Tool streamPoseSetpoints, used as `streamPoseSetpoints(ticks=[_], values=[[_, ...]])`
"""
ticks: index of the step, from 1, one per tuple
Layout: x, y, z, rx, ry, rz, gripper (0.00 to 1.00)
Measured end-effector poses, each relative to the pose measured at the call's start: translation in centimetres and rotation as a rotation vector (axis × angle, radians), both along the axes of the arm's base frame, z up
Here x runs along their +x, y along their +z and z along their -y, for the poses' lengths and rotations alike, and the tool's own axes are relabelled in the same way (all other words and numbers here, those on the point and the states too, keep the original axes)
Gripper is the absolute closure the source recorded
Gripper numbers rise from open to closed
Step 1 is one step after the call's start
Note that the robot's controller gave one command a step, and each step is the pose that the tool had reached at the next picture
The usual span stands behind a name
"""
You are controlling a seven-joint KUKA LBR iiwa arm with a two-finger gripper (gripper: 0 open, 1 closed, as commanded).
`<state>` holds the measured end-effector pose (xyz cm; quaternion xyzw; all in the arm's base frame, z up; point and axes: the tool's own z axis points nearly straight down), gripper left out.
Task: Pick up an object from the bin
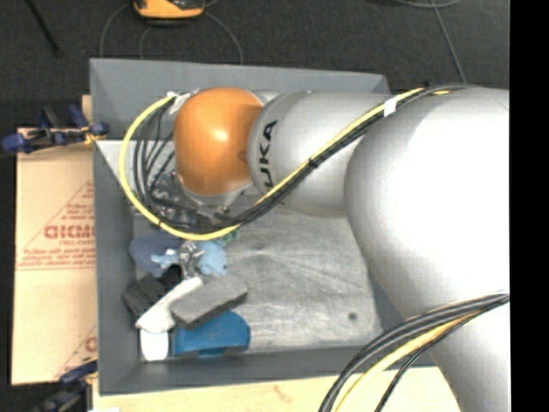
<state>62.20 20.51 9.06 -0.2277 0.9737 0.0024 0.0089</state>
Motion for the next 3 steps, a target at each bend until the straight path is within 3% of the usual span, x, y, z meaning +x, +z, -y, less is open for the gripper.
streamPoseSetpoints(ticks=[1, 3], values=[[-0.11, -0.30, 0.24, -0.005, 0.025, -0.004, 1.00], [-0.26, 0.11, 0.27, -0.006, 0.024, -0.010, 1.00]])
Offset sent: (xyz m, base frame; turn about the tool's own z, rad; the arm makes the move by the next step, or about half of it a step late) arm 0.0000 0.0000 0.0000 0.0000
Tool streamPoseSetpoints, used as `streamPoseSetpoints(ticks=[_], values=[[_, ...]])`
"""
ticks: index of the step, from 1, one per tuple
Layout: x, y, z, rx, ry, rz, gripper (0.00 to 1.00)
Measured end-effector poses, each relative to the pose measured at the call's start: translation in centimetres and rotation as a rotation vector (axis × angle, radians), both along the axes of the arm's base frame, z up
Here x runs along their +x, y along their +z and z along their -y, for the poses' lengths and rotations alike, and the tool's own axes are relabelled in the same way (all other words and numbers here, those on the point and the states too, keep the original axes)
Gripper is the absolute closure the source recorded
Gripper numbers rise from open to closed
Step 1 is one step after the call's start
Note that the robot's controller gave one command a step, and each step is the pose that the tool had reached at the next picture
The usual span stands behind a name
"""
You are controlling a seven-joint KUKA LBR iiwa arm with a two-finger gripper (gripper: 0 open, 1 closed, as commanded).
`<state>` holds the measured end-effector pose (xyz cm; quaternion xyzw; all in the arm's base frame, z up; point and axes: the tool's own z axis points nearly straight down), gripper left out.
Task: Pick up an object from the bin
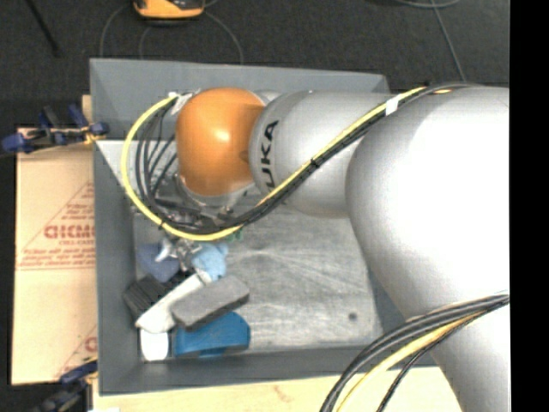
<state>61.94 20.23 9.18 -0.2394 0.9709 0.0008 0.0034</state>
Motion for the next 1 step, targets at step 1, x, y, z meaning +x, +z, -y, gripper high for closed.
streamPoseSetpoints(ticks=[1], values=[[-0.19, 2.00, 0.04, -0.002, -0.001, -0.008, 1.00]])
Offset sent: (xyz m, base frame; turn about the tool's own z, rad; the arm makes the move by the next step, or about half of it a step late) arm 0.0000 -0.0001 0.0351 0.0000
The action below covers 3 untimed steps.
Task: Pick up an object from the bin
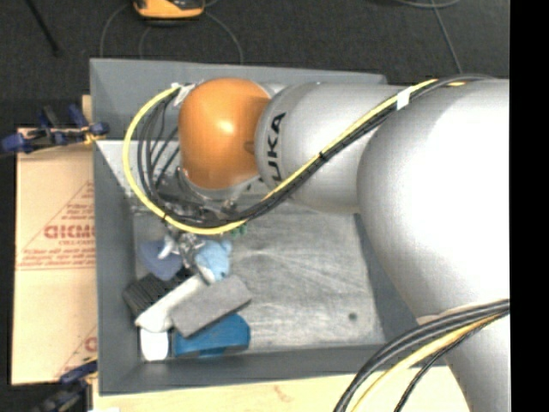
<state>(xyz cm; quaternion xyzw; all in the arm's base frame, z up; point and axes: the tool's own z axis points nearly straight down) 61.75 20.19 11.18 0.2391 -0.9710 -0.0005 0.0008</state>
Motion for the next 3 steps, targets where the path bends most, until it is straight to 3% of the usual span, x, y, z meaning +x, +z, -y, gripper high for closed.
streamPoseSetpoints(ticks=[3], values=[[0.3, 4.0, 0.0, 0.001, -0.003, 0.008, 1.00]])
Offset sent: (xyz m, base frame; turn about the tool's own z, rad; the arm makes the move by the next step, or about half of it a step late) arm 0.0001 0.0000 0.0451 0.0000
